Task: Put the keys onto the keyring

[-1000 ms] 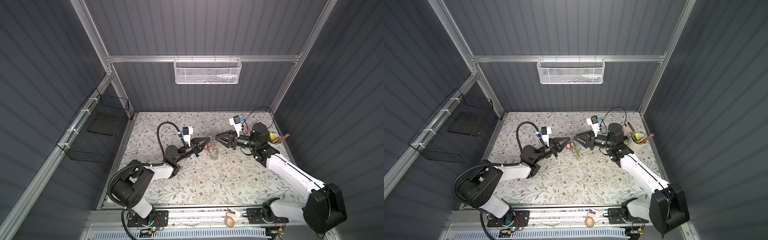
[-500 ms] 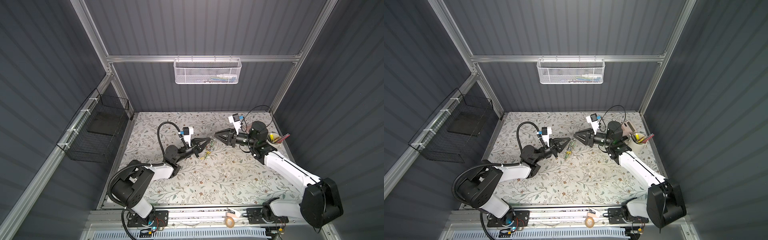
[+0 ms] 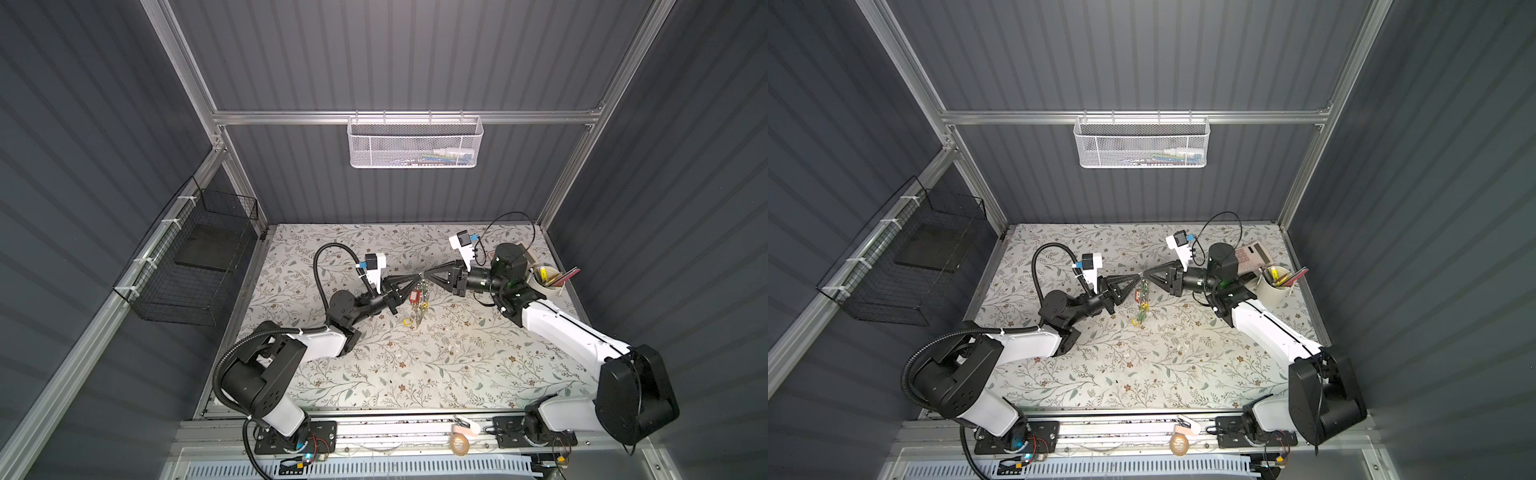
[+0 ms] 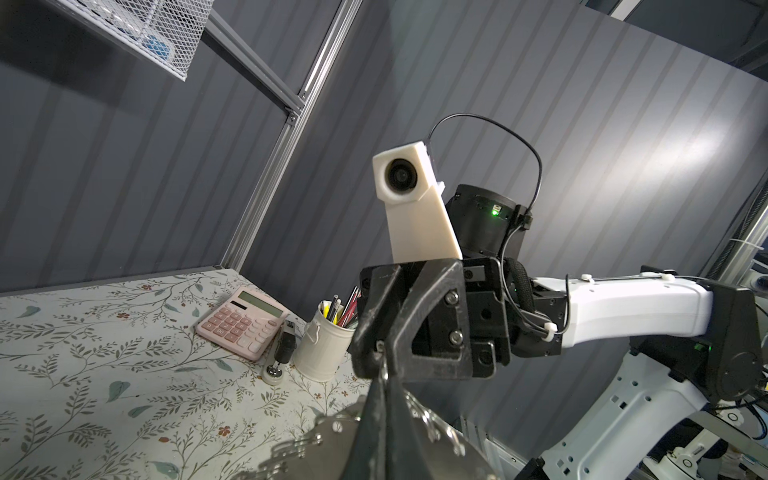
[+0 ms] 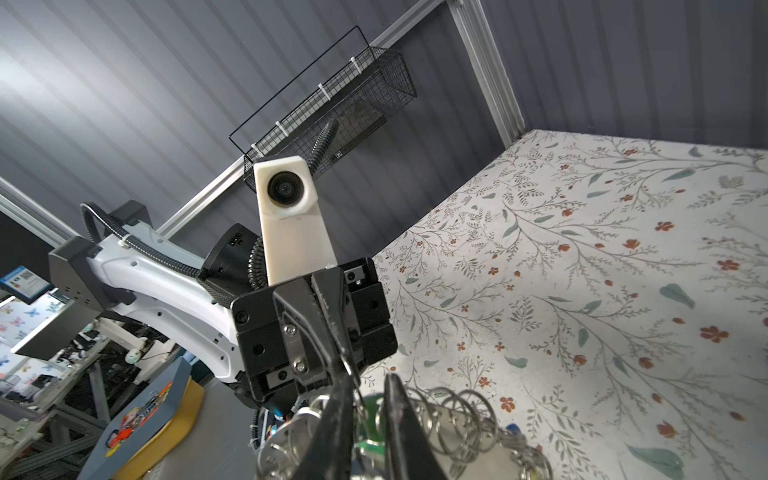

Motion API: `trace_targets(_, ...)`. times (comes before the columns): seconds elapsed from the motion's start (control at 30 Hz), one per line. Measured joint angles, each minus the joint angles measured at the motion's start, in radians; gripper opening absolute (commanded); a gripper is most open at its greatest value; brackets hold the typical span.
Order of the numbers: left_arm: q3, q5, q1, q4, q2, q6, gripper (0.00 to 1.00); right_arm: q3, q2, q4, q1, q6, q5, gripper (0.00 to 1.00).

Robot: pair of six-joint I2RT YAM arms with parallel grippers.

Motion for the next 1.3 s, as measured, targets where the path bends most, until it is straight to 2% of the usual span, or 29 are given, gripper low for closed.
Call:
trace_targets(0.6, 0.000, -0.008, 0.001, 0.000, -0.002, 0.000, 0.00, 0.000, 0.017, 0.024, 0.011, 0.000, -0.015, 0.04)
trace_targets(0.87, 0.000, -0.013, 0.002, 0.000, -0.002, 0.000, 0.00, 0.000, 0.029, 0.043, 0.011, 0.001, -0.025, 0.07)
trace_targets(0.97, 0.000, -0.013, 0.002, 0.001, -0.002, 0.000, 0.00, 0.000, 0.030, 0.050, 0.011, 0.009, -0.028, 0.12)
trace_targets(1.1, 0.000, -0.012, 0.002, 0.001, -0.002, 0.000, 0.00, 0.000, 0.035, 0.049, 0.016, 0.012, -0.034, 0.12)
trace_targets(1.3, 0.000, -0.013, 0.002, 0.000, -0.002, 0.000, 0.00, 0.000, 0.043, 0.052, 0.016, 0.014, -0.038, 0.00)
